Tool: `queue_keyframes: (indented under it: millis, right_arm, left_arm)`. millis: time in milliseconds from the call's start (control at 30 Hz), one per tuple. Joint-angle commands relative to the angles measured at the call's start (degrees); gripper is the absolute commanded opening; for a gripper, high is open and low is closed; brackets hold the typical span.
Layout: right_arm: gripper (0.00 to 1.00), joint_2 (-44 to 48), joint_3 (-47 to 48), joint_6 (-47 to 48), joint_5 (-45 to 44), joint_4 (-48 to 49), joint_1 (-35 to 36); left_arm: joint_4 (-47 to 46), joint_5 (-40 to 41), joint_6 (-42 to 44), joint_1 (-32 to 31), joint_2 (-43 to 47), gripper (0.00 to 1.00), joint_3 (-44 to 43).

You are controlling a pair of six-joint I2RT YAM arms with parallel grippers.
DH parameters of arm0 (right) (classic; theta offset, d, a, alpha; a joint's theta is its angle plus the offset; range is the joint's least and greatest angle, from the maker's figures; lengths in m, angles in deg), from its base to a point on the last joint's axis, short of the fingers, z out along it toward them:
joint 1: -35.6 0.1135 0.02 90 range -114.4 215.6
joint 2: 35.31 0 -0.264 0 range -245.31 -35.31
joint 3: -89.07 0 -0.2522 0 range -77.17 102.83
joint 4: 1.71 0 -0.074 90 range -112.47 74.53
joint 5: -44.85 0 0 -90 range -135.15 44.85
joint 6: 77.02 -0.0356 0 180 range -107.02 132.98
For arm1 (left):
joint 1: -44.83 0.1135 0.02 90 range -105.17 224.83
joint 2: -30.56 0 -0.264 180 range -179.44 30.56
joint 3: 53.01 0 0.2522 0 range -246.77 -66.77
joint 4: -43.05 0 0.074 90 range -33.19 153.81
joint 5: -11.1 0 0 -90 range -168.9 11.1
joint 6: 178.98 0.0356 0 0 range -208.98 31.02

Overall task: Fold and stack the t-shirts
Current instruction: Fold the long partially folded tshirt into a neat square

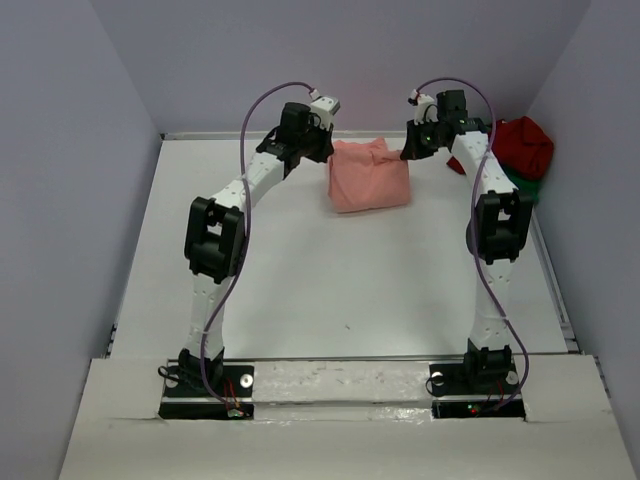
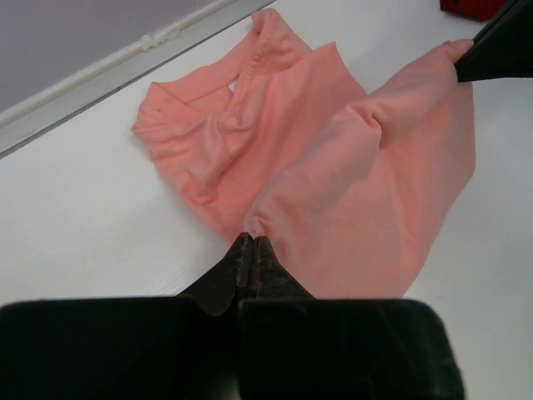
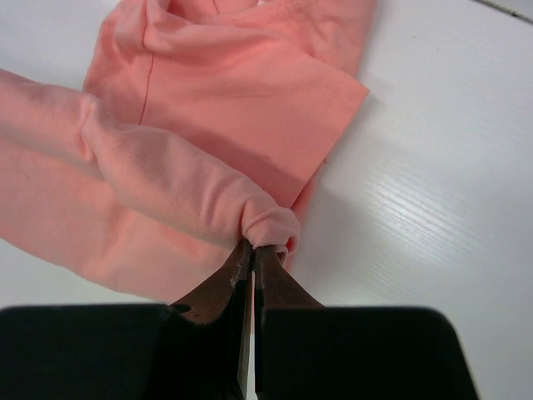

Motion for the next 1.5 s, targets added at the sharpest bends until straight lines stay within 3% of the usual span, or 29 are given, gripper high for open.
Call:
queue_keyframes:
  millis: [0, 400, 900, 1300, 1467]
  right_arm:
    - [0.0, -0.69, 3.74, 0.92, -2.45, 6.42, 0.72]
    - [0.0, -4.12, 5.49, 2.24, -5.19, 12.84, 0.72]
    - [0.0, -15.28, 18.15, 2.33, -3.34, 16.61, 0.72]
    - [0.0, -19.85, 20.88, 3.47, -0.88, 22.42, 1.77]
    - [0.0, -21.08, 21.58, 3.65, 0.0, 24.44, 2.29]
  left_arm:
    - [-2.16, 2.37, 1.45, -0.18, -1.06, 0.0, -5.58]
    - [-0.66, 20.55, 4.79, -3.43, -8.53, 0.0, -17.26]
    - [-1.1, 32.25, 6.37, -5.72, -14.51, 0.0, -20.79]
    - [-7.34, 48.06, 12.43, -9.14, -20.48, 0.0, -22.9]
    - [-8.66, 50.26, 13.31, -9.32, -21.89, 0.0, -23.07]
